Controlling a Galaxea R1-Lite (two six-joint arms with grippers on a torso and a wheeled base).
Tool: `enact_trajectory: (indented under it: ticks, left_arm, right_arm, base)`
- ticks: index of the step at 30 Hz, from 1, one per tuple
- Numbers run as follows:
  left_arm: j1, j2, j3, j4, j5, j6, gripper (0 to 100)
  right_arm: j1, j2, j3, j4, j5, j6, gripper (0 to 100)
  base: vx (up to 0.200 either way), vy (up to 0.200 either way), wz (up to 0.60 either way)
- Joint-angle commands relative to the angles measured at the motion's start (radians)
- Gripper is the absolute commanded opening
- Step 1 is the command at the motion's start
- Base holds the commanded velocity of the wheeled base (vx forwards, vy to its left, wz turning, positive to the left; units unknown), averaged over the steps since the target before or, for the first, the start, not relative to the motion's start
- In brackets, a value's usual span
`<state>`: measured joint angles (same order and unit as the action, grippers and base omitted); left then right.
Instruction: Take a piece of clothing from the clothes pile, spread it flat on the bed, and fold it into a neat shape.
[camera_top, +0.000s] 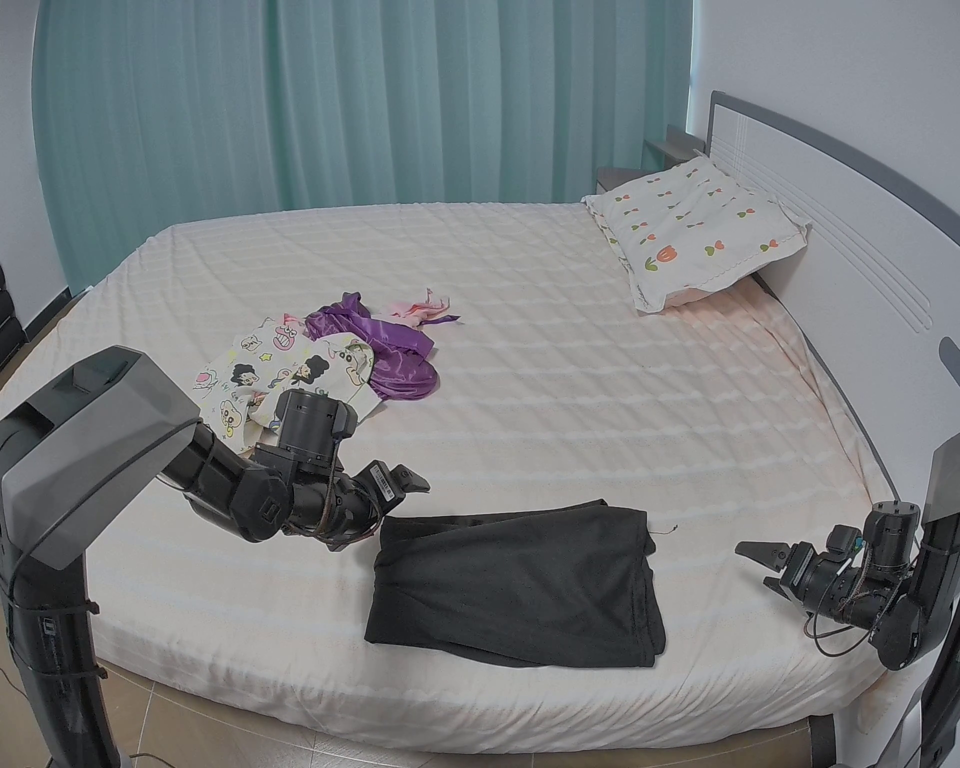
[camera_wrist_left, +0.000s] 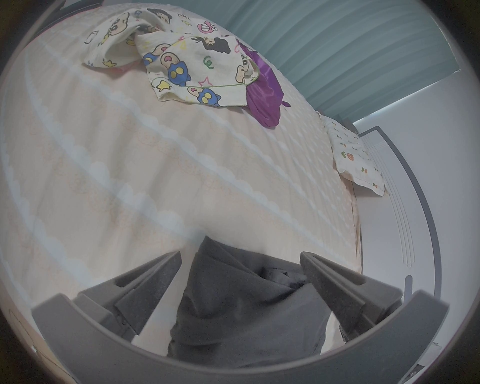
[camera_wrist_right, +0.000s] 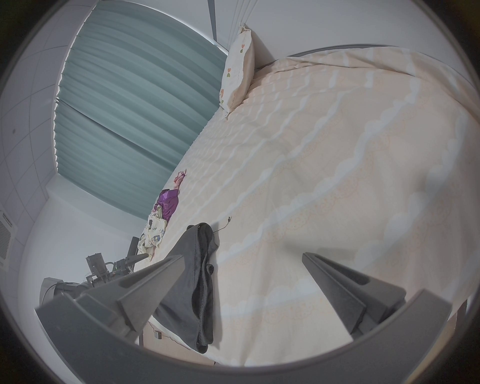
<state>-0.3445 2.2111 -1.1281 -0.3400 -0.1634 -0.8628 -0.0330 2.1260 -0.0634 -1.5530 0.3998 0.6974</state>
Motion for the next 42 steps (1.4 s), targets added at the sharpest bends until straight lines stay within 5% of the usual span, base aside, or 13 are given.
enact_trajectory:
  ticks: [1, 3, 4, 9, 18, 42]
  left_arm:
    - [-0.002, 0.047, -0.024, -0.002, -0.005, -0.001, 100]
    - [-0.002, 0.050, -0.038, -0.002, -0.011, -0.002, 100]
    - [-0.002, 0.052, -0.039, -0.002, -0.011, -0.002, 0]
    - [0.009, 0.073, -0.056, -0.002, -0.010, -0.002, 0]
    - [0.032, 0.078, -0.070, -0.004, 0.002, -0.009, 0]
    - [0.048, 0.078, -0.088, -0.002, 0.004, -0.076, 0]
  right_arm:
    - [0.001, 0.005, -0.001, -0.010, 0.001, 0.001, 100]
    - [0.001, 0.017, -0.001, -0.012, -0.001, -0.001, 100]
    - [0.002, 0.017, -0.001, -0.012, -0.001, -0.001, 100]
    - [0.010, -0.024, 0.008, -0.012, -0.012, -0.001, 100]
    - [0.162, -0.027, 0.037, -0.012, -0.108, 0.027, 100]
    - [0.435, 0.097, -0.030, -0.012, -0.114, 0.019, 100]
  base:
    - [0.000, 0.000, 0.00]
    - [0.000, 0.000, 0.00]
    - [0.000, 0.000, 0.00]
    - [0.000, 0.000, 0.00]
    - [0.000, 0.000, 0.00]
    - [0.000, 0.000, 0.00]
